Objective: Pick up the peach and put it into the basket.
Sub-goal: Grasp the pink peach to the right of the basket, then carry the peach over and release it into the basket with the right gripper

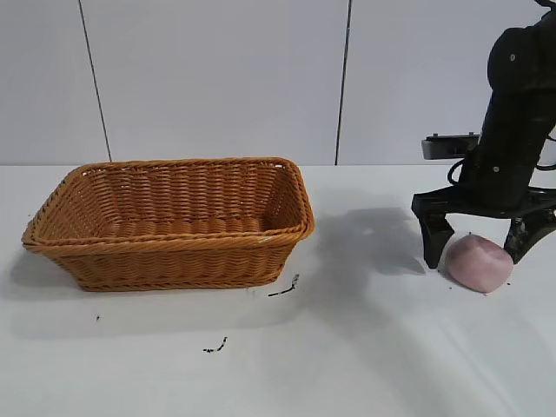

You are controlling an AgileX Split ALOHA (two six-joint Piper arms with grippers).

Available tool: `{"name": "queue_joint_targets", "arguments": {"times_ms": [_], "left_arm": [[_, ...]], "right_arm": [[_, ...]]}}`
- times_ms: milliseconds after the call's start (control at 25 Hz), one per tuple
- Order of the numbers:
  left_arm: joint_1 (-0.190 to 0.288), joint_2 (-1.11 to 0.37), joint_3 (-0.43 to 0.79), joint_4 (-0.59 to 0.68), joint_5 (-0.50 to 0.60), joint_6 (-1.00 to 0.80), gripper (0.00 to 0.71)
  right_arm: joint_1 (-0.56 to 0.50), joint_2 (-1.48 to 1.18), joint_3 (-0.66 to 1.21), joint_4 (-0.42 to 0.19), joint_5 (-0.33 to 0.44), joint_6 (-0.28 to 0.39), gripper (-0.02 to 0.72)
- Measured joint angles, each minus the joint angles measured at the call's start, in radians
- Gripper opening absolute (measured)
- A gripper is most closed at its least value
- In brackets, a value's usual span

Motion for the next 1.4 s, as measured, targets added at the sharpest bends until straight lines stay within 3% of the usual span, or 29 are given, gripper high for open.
{"name": "queue_joint_targets", "arguments": {"times_ms": [120, 200, 400, 480, 800, 1040, 1400], "left_arm": [[0.0, 0.0, 0.0, 0.0, 0.0, 0.0, 0.692], [0.0, 0.0, 0.0, 0.0, 0.0, 0.0, 0.692], [0.0, 0.0, 0.0, 0.0, 0.0, 0.0, 0.692], [0.0, 0.0, 0.0, 0.0, 0.0, 0.0, 0.692], [0.0, 0.0, 0.0, 0.0, 0.0, 0.0, 0.692], [0.0, 0.0, 0.0, 0.0, 0.0, 0.0, 0.692], [0.0, 0.0, 0.0, 0.0, 0.0, 0.0, 0.692]], "right_arm": [[0.0, 0.0, 0.0, 0.001, 0.017, 0.0, 0.683], [0.0, 0.0, 0.0, 0.001, 0.027, 0.0, 0.606], [0.0, 0.0, 0.0, -0.001, 0.039, -0.001, 0.141], [0.0, -0.001, -0.002, -0.001, 0.043, -0.001, 0.07], [0.0, -0.056, -0.106, 0.003, 0.155, -0.035, 0.032], [0.008, -0.143, -0.283, 0.044, 0.218, -0.035, 0.026], [0.119, -0.064, -0.565, 0.049, 0.317, -0.02, 0.025]]}}
